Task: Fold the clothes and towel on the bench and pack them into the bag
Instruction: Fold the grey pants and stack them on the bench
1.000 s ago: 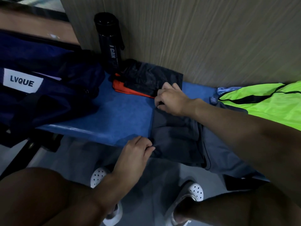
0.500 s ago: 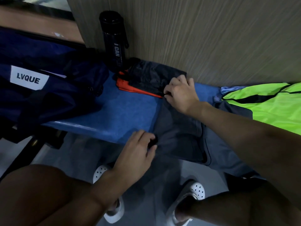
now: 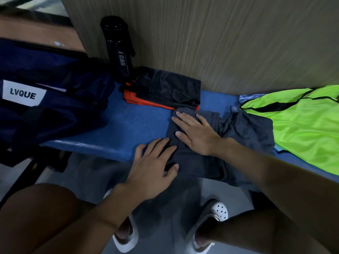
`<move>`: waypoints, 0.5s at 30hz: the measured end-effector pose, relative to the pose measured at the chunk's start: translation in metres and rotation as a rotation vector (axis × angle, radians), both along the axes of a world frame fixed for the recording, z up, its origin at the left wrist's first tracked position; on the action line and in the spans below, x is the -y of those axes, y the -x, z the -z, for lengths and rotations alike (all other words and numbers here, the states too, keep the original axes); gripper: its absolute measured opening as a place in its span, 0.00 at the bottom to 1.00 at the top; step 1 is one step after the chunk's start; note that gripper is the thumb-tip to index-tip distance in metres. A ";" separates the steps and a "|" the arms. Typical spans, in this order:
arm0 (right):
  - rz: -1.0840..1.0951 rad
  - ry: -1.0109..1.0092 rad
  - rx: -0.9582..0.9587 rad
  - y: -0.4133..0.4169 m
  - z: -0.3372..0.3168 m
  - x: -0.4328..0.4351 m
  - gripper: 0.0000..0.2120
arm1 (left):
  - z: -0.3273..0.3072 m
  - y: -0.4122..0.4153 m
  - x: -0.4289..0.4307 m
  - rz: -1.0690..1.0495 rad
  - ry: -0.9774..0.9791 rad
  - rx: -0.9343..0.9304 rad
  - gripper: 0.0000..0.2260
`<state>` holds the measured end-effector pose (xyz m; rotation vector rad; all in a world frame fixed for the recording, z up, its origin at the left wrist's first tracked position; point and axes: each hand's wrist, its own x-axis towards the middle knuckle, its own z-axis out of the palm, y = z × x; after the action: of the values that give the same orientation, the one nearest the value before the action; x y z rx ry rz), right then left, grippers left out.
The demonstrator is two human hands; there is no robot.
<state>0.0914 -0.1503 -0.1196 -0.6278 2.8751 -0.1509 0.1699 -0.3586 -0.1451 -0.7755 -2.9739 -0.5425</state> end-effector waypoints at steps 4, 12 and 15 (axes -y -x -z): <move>0.174 0.242 -0.132 -0.029 -0.024 -0.019 0.26 | -0.025 0.019 -0.018 0.059 -0.027 -0.073 0.23; 0.891 0.428 -0.291 -0.109 -0.028 -0.105 0.21 | -0.085 0.089 -0.134 0.492 0.122 -0.185 0.20; 1.092 0.465 -0.247 -0.135 -0.020 -0.127 0.23 | -0.094 0.109 -0.189 0.658 0.222 -0.149 0.24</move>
<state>0.2265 -0.0229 -0.0997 1.0006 3.0585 -0.9411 0.0607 -0.1695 -0.0509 -1.7437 -2.6188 -0.1405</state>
